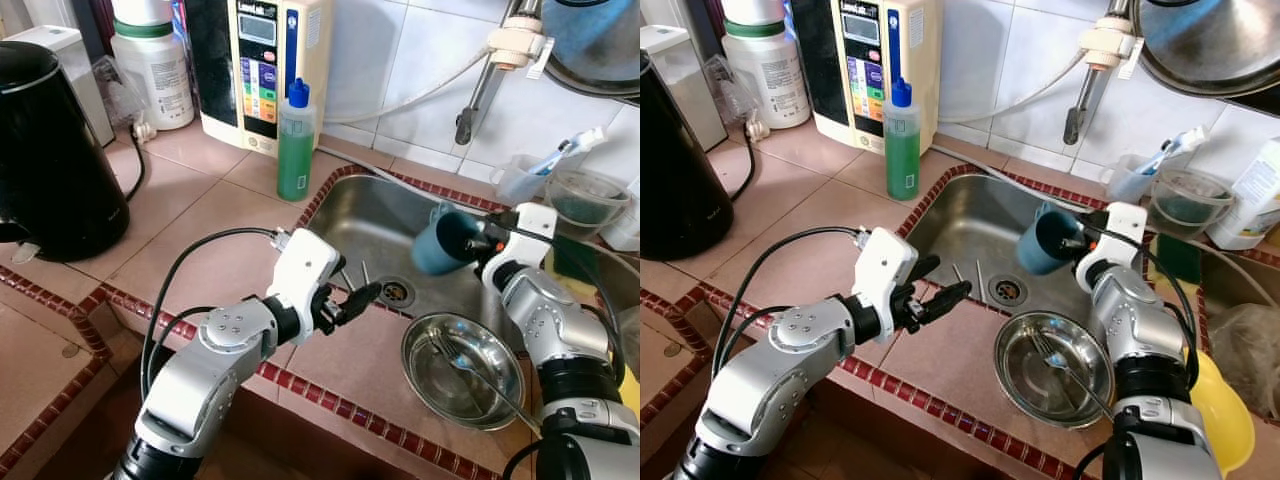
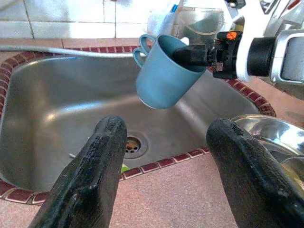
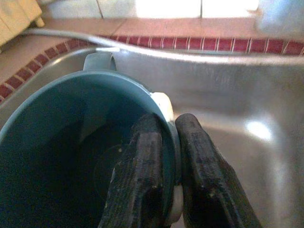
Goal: Kitchen organization
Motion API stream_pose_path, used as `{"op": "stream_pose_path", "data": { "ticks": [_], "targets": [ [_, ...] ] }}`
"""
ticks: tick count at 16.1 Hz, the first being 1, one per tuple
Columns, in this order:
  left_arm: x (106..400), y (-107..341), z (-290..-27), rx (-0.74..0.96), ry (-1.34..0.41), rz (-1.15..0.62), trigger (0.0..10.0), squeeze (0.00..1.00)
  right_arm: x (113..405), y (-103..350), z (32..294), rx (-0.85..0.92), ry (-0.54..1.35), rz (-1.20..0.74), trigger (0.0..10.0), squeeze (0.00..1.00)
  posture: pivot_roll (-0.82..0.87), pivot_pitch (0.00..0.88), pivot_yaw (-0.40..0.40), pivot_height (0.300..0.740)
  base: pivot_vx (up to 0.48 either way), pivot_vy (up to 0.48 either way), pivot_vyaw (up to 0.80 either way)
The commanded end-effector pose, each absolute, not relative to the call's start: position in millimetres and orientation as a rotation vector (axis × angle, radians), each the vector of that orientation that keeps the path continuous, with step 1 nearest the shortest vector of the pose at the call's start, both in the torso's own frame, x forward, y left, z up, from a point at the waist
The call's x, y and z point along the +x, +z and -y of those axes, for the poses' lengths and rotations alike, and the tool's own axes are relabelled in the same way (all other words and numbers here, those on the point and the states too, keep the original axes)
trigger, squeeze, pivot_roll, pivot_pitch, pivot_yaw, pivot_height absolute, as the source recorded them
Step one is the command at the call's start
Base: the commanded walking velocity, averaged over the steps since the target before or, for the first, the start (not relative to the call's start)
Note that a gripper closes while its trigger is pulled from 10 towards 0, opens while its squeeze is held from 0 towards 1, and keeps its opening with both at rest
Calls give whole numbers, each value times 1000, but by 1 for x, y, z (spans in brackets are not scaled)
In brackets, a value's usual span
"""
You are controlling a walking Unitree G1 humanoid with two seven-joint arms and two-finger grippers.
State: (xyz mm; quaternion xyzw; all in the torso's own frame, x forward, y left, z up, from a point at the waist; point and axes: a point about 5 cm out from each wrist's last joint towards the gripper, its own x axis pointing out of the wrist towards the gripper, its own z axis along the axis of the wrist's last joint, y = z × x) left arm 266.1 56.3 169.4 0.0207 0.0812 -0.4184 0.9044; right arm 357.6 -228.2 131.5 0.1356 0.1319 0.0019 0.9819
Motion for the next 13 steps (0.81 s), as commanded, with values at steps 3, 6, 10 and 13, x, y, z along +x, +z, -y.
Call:
{"op": "stream_pose_path", "data": {
  "ticks": [3,6,10,13],
  "targets": [
    [264,174,-52,50,-869,-157,10000,0,359,132,232,349,-10,-300,10000,0,-39,66,-85,740,0,0,0],
    [264,174,-52,49,-868,-158,10000,0,359,127,234,392,-25,-332,10000,227,-38,63,-86,740,0,0,0],
    [265,174,-52,52,-864,-159,10000,0,357,120,235,387,-35,-378,10000,1000,-37,60,-89,740,0,0,0],
    [265,175,-52,49,-864,-156,10000,0,357,120,234,382,-25,-375,10000,1000,-36,61,-90,740,0,0,0]
  ]
}}
